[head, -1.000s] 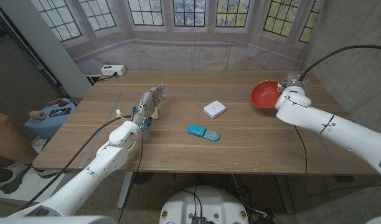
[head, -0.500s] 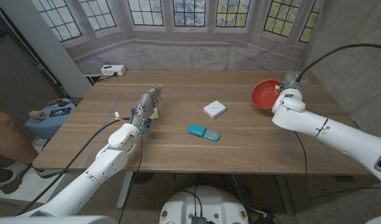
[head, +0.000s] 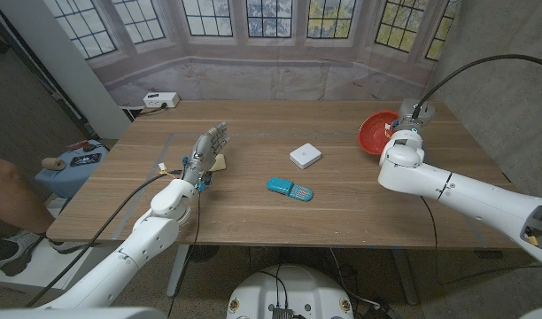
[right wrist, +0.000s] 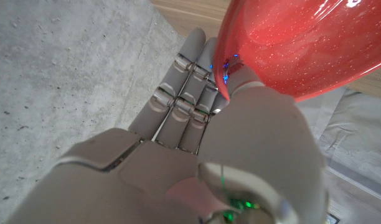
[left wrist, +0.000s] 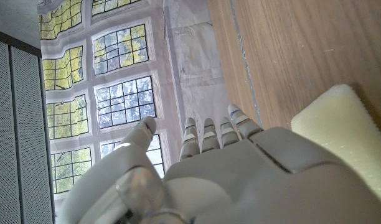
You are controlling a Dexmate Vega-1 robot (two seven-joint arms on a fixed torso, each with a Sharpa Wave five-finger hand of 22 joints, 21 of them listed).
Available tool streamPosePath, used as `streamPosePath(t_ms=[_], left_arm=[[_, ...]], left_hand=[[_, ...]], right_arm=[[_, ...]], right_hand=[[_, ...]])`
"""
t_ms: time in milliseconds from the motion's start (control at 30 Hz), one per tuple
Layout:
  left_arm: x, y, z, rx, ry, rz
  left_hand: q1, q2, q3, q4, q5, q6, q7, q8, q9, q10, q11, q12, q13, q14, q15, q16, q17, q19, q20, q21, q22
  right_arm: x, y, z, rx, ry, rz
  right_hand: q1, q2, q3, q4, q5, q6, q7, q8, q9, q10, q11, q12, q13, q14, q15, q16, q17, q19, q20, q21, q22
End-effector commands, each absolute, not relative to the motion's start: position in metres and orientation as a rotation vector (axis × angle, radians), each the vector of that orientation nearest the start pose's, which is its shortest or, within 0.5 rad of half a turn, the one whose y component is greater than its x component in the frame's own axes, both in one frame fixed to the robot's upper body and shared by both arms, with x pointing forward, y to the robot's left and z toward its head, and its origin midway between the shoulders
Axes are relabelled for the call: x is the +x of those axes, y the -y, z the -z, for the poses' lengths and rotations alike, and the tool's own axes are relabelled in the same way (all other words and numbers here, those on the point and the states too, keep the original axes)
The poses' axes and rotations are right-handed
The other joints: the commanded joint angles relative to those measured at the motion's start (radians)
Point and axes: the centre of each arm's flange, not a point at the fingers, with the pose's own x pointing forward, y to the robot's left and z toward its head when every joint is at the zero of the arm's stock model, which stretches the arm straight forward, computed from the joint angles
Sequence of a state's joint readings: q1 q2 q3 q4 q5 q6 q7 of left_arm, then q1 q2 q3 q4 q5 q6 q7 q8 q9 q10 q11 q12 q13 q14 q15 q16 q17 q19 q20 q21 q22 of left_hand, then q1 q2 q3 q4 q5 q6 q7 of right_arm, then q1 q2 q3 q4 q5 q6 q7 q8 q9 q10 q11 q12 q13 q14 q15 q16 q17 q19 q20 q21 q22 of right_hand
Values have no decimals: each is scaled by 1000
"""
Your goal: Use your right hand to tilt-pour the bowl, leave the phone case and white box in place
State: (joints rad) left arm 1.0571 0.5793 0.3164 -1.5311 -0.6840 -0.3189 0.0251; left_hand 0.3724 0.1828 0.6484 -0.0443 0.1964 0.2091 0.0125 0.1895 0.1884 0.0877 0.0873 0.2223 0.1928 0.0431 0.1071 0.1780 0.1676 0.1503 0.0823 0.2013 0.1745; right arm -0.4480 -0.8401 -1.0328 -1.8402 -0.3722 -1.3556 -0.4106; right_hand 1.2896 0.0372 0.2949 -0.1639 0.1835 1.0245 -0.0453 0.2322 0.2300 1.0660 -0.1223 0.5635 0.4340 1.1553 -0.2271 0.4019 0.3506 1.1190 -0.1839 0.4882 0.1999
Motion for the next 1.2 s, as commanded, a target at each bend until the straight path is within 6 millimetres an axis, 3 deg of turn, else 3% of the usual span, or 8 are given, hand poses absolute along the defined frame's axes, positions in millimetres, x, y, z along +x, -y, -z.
streamPosePath(t_ms=[33,867,1200], left_arm=[[598,-289,65,-80,613,217],[588,-285,66,-81,630,198],[593,-284,72,-83,631,205]], left_hand=[[9,1,2,-7,4,5,2,9,3,10,3,3,6,3,3,7,3,7,-2,8,5],[12,1,3,-7,5,9,1,7,3,16,4,4,6,8,2,7,4,12,-3,8,5],[12,1,4,-7,6,10,1,7,3,18,3,4,6,10,2,7,4,13,-2,8,5]], right_arm=[[584,300,-46,-1530,119,956],[589,291,-46,-1718,173,1035],[591,282,-41,-1824,219,1076]], right_hand=[[15,1,3,-1,-3,10,2,-2,5,24,-15,6,7,12,-14,-7,3,-1,6,6,0],[17,-4,7,0,-3,14,0,-6,7,26,-16,4,9,14,-14,-23,11,-9,11,17,-2],[17,-5,9,1,-2,14,-1,-7,8,27,-17,3,10,18,-14,-28,16,-11,11,23,-3]])
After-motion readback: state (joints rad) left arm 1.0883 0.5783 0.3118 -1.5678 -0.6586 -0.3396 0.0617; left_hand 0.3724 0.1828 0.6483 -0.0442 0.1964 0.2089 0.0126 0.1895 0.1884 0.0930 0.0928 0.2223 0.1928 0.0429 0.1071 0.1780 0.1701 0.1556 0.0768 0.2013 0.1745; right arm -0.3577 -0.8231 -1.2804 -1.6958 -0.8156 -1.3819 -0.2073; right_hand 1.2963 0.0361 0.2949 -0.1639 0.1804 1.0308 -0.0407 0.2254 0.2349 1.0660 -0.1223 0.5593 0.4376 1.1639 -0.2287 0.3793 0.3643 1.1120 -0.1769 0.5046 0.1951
